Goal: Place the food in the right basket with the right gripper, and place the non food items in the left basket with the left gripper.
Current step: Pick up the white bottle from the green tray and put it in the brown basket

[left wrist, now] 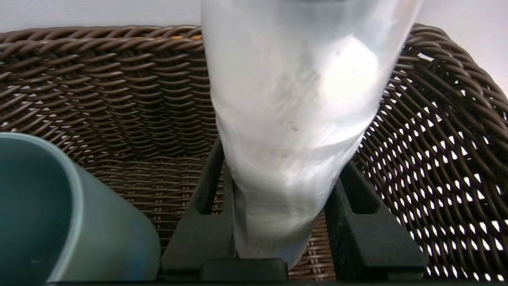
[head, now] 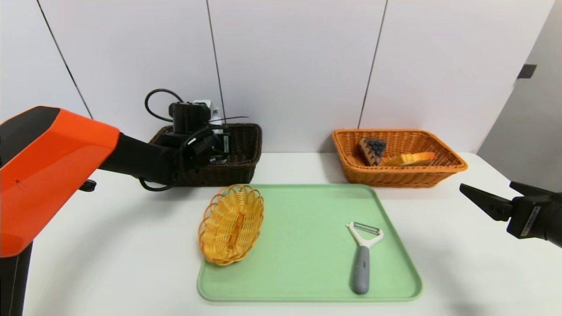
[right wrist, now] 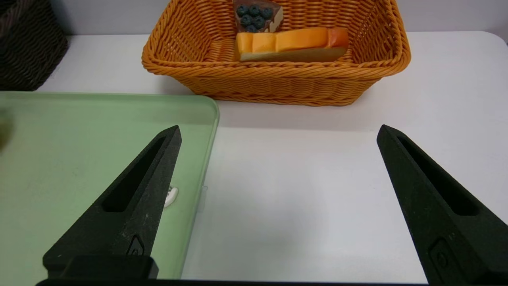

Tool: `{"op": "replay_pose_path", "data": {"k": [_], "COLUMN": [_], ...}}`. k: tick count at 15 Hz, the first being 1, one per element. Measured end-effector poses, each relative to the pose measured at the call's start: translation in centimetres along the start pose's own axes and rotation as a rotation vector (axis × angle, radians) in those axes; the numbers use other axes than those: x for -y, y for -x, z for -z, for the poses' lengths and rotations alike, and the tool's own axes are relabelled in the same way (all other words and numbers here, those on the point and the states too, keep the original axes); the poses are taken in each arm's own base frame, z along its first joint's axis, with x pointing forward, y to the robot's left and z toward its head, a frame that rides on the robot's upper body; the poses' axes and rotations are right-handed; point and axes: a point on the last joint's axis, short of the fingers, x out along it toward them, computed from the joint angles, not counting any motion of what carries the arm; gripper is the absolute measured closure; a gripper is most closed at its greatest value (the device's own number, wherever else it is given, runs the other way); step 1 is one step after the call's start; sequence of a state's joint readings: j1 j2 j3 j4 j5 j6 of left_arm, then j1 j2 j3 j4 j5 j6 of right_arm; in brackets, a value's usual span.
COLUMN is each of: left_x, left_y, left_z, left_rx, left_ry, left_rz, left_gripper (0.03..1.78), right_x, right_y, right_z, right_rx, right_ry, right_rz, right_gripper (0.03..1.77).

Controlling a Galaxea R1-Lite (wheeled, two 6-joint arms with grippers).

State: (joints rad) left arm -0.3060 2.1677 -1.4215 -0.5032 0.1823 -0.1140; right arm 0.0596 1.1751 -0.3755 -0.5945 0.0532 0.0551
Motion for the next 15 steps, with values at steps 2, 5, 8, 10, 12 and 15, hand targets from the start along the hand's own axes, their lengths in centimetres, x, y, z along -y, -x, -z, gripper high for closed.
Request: {"op": "replay_pose_path", "data": {"k": [2,5,8,10,12,15], "left_x": [0.10,0.03,0.09,0.05,0.05,0.06], "left_y": [-0.25,-0.47,-0.56,-0.66,-0.70,-0.59], "left_z": [0.21,0.50,0.62,0.74,0.84,0.67], "left_rx": [-0.003,-0.011,-0.012,-0.014,-0.017,-0.013], "left_ry": [-0.001,-0.002,-0.004,-0.004,-0.006,-0.007], "left_rz": [0.002,-0.002,-0.002,-0.002,-0.002,-0.004], "left_gripper": [1.18,1.18,1.06,0.85,0.68,0.49], "right_x": [0.00,0.00,0.00,0.00,0.00,0.00], "right_y": [0.01,0.00,-0.07,-0.08,-0.08,-0.09], "right_z": [0.06,0.07,-0.07,-0.11,-0.05,-0.01], "right_rx": [-0.002,-0.003,0.000,0.001,-0.001,-0.003], "right_ry": [0.000,0.000,0.000,0.000,-0.001,-0.002], "right_rz": [0.000,-0.001,-0.001,-0.001,-0.001,-0.001], "right_gripper": [0.10,0.10,0.10,0.10,0.10,0.10]}}
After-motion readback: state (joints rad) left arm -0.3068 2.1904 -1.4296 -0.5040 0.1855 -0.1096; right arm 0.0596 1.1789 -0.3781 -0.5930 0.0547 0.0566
